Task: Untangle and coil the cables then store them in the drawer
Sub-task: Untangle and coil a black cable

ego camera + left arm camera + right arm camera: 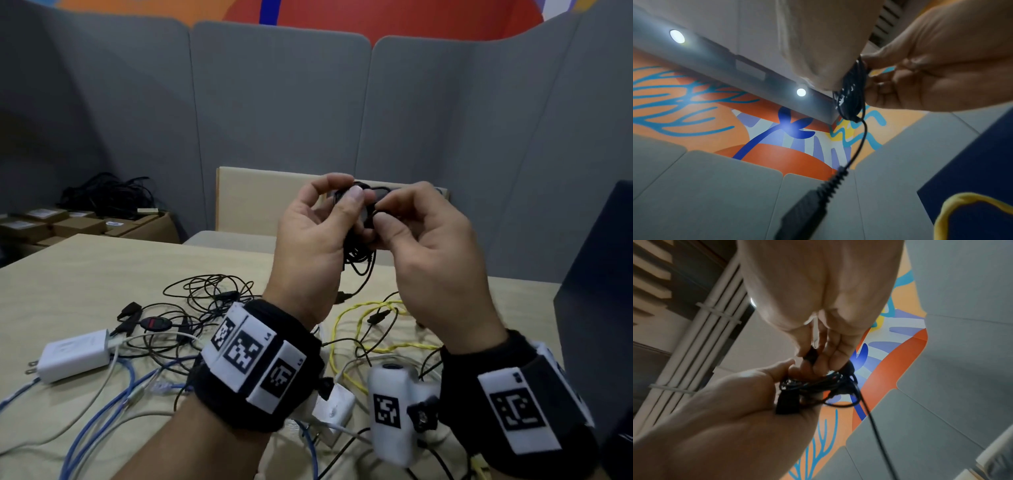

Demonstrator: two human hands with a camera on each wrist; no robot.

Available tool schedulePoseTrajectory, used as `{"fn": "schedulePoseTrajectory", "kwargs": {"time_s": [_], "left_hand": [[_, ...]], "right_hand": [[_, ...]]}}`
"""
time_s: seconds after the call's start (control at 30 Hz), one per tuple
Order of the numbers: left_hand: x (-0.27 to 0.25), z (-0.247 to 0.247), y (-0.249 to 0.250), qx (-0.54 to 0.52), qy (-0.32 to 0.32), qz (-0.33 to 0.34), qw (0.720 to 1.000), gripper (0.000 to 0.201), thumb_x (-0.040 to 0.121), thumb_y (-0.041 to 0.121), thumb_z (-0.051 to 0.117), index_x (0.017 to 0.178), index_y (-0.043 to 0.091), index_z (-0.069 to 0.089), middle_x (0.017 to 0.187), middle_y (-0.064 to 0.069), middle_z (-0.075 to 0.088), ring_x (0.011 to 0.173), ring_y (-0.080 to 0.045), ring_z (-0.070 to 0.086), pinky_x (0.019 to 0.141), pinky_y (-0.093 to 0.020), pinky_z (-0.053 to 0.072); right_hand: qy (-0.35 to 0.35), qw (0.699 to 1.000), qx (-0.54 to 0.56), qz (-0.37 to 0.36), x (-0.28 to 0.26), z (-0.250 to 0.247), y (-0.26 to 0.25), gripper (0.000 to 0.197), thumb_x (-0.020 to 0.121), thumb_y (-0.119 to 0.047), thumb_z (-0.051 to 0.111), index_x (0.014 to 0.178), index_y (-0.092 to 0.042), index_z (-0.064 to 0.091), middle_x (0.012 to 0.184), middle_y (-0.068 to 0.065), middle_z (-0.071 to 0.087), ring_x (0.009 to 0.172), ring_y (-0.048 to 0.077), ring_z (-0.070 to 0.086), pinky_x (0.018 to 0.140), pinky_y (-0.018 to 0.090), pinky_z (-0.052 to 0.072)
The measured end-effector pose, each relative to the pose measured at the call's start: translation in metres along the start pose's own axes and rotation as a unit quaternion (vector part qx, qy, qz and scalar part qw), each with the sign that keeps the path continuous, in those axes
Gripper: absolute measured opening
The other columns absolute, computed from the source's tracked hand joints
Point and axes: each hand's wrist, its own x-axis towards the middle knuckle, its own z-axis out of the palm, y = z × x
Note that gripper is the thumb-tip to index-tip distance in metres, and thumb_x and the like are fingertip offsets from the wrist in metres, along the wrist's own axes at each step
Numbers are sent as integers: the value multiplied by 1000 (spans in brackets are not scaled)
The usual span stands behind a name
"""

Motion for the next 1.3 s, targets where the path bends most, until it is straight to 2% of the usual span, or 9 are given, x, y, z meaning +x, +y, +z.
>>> {"fn": "schedulePoseTrajectory", "kwargs": {"time_s": [0.1,0.2,0.3,0.4,0.6,0.77,0.97,1.17,1.3], "left_hand": [[-2,2,-4,69,65,46,994,5,97,7,53,94,10,55,73,-7,65,42,-7,46,40,-19,41],[-1,0,-1,116,98,60,987,7,96,8,56,88,9,58,65,-3,66,47,-12,55,41,-21,44],[1,-5,1,158,83,75,981,7,94,8,58,87,8,60,66,-6,63,55,-17,56,49,-29,49],[-2,-4,1,170,42,64,983,10,94,8,60,85,11,61,69,-11,63,55,-18,57,48,-30,47],[-7,2,-13,196,-58,30,978,17,94,9,57,78,13,61,58,4,61,39,1,42,39,-11,31],[-16,5,-28,205,-103,-34,973,17,93,8,59,77,13,62,65,-4,62,41,-1,42,39,-11,31],[-12,4,-19,87,-119,-84,985,12,81,18,63,84,7,59,63,-6,58,37,-3,29,34,-13,23],[4,-5,-9,-94,-12,-118,988,16,79,22,58,86,9,50,63,0,50,40,1,29,32,-9,24],[6,-8,-6,-145,3,-123,982,13,83,20,56,89,10,49,64,1,46,40,0,31,33,-8,25]], "right_hand": [[-61,998,-4,-23,-2,-1,-5,8,90,0,58,86,-6,59,75,-8,67,68,11,66,68,21,54],[-114,990,-57,-60,-4,-1,-11,6,87,-2,59,86,-8,61,78,1,66,72,15,65,69,26,54],[-137,984,-81,-76,-4,-4,-17,3,86,-7,59,88,-8,62,83,3,66,75,21,63,69,39,52],[-132,988,-39,-65,-5,-4,-22,9,87,-7,57,87,-15,61,81,-8,66,71,17,62,67,35,53],[75,993,82,-28,5,-20,-28,11,94,-11,50,85,-17,51,63,-6,52,43,14,44,38,25,36],[199,965,167,44,16,-49,-21,17,102,-9,45,86,-16,48,75,2,48,46,10,44,40,19,34],[249,961,33,116,18,-52,21,20,102,-9,44,88,-22,50,71,-2,49,45,7,48,43,27,43],[75,975,-57,202,7,-41,46,20,100,-20,52,83,-22,61,55,1,53,50,16,52,58,37,47],[-55,953,153,255,0,-15,36,10,87,-3,62,85,-13,58,71,-2,65,66,17,57,63,32,50]]}}
